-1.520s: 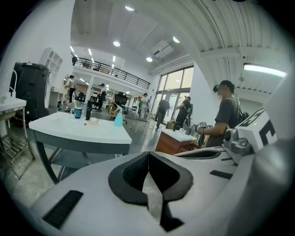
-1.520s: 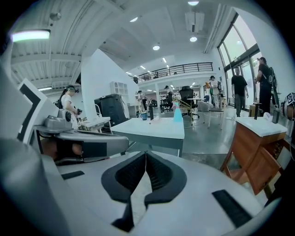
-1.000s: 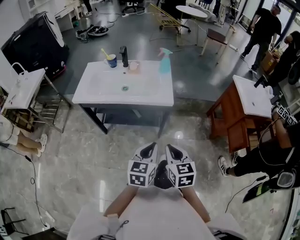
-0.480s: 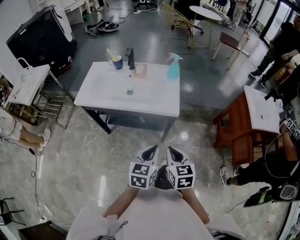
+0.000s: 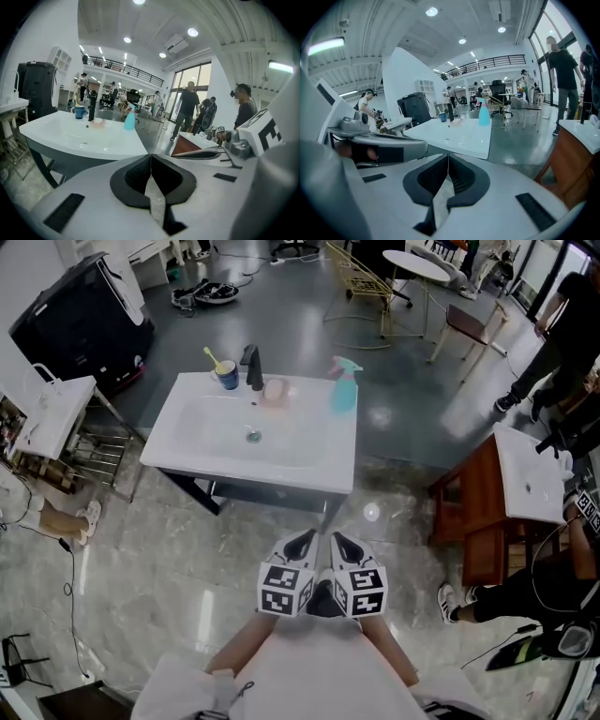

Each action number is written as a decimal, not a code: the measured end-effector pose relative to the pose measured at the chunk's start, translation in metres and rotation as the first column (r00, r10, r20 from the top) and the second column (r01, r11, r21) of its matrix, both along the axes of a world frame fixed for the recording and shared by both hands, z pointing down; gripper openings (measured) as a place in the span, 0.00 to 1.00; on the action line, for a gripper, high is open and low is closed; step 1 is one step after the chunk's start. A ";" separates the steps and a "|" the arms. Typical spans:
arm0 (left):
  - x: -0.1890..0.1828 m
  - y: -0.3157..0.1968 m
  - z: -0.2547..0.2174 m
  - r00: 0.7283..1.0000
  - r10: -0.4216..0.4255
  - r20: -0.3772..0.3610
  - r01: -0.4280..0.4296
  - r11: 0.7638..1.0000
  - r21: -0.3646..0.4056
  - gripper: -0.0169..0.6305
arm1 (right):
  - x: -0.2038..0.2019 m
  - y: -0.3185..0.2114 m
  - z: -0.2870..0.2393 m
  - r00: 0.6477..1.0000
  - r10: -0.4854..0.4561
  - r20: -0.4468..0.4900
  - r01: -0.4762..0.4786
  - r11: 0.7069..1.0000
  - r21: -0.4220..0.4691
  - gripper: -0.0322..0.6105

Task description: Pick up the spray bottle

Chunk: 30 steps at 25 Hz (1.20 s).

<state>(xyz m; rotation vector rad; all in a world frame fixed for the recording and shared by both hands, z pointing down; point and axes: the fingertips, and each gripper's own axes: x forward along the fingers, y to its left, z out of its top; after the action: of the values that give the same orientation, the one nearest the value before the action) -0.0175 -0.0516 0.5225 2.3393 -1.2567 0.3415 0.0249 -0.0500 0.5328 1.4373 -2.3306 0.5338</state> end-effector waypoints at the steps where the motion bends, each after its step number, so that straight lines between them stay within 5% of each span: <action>1: 0.003 -0.005 -0.001 1.000 -0.003 0.000 0.003 1.000 0.001 0.07 | 0.002 -0.005 0.000 1.000 -0.008 -0.002 0.008 1.000 -0.001 0.09; 30: 0.074 -0.123 -0.008 0.996 -0.090 0.005 0.090 0.995 0.046 0.07 | 0.058 -0.130 -0.008 0.989 -0.149 0.017 0.148 0.988 0.047 0.09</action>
<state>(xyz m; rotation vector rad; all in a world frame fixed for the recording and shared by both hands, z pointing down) 0.0568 -0.1743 0.5149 2.3116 -1.3818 0.2942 0.0824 -0.1801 0.5249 1.2695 -2.4564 0.4591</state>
